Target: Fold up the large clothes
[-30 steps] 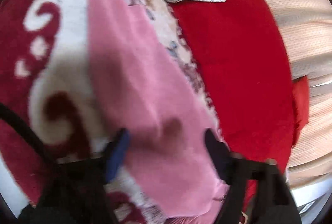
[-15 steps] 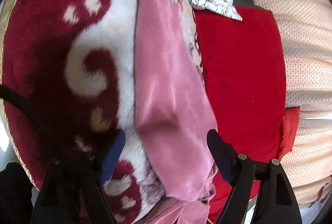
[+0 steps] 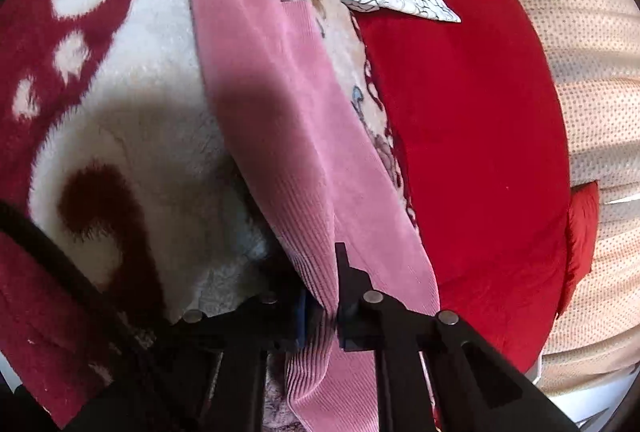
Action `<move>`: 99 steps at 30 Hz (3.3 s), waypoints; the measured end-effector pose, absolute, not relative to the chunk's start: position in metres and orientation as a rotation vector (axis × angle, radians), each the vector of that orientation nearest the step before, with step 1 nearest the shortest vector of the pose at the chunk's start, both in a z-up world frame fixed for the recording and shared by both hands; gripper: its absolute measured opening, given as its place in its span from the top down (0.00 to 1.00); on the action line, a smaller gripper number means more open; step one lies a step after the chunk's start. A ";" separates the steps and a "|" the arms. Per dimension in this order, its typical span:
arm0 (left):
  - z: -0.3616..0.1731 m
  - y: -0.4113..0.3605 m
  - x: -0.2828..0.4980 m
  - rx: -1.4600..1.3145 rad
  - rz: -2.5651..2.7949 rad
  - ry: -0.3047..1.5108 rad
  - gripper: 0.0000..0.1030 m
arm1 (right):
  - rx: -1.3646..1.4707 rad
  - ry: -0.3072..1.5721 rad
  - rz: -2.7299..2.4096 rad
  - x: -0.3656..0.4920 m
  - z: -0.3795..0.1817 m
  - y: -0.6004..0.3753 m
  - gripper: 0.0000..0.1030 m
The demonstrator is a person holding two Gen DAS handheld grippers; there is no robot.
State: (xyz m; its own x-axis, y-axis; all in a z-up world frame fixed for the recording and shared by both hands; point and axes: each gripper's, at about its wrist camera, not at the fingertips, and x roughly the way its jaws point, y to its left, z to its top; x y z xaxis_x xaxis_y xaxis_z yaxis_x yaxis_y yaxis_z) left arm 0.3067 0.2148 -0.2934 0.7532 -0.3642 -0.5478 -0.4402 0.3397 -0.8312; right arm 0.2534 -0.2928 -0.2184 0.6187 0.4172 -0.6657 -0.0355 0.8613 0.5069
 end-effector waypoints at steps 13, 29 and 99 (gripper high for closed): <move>-0.171 0.039 0.282 -0.522 -0.337 0.583 0.95 | 0.503 0.795 0.203 0.249 -0.207 -0.309 0.58; -0.169 -0.004 0.262 -0.297 -0.677 0.651 0.26 | 0.623 0.704 0.085 0.238 -0.190 -0.372 0.56; -0.206 -0.034 0.319 -0.282 -0.363 0.837 0.96 | 0.483 0.770 0.166 0.239 -0.199 -0.342 0.53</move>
State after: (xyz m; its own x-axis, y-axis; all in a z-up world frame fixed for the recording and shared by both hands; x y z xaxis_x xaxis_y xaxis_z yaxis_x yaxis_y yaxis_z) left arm 0.3195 -0.0336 -0.2058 0.6141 -0.4196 -0.6684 0.2011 0.9022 -0.3816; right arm 0.2395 -0.3418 -0.1993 0.7114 0.3161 -0.6276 0.0297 0.8788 0.4763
